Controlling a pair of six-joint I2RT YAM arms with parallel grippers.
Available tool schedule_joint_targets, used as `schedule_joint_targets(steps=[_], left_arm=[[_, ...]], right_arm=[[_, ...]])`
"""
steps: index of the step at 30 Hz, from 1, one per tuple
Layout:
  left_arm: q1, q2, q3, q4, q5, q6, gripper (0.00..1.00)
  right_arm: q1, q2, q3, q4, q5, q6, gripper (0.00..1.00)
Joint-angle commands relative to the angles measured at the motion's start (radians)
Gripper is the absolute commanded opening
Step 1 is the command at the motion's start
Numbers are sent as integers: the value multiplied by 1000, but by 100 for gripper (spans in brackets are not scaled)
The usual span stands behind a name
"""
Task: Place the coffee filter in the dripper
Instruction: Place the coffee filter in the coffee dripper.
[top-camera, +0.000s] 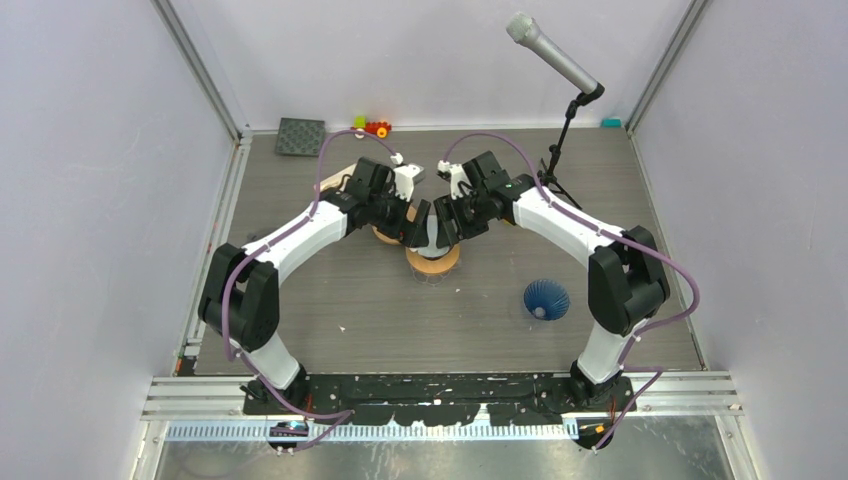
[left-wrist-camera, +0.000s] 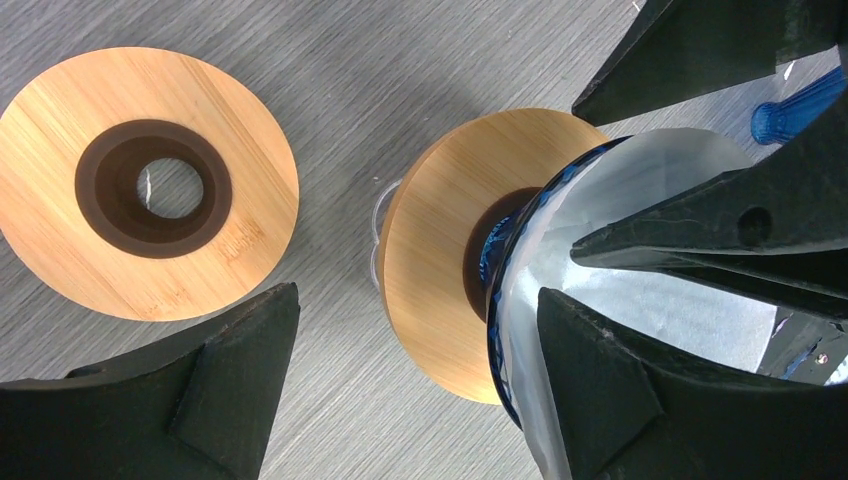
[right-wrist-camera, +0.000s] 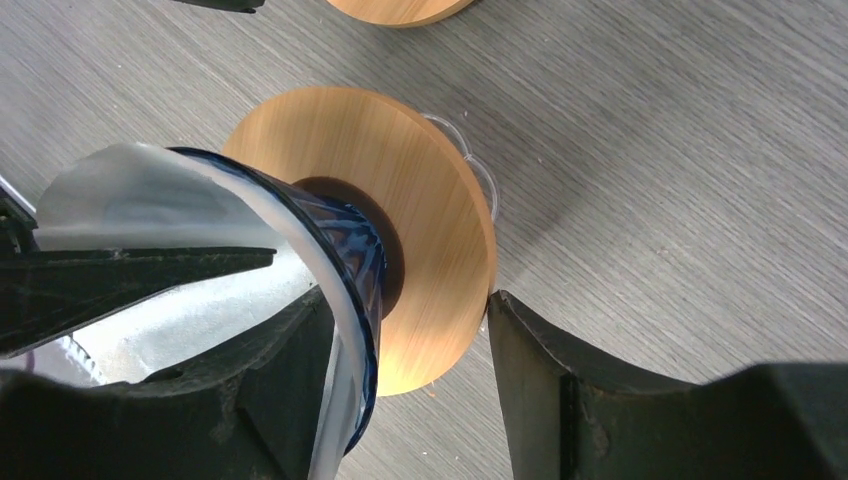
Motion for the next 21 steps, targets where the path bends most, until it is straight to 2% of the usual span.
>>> schedule_joint_targets(steps=[1,10,21], left_arm=[[4,-40,22,-4,-4,26,91],[4,-40,23,-5,5,25,91],[4,-65,58,-21,15,36,93]], right_arm=[[-11,-69,57,-17,-51,5,63],[-30,-82,85,-40,-121,22,63],[-50,-99,84,-57,-122,7,63]])
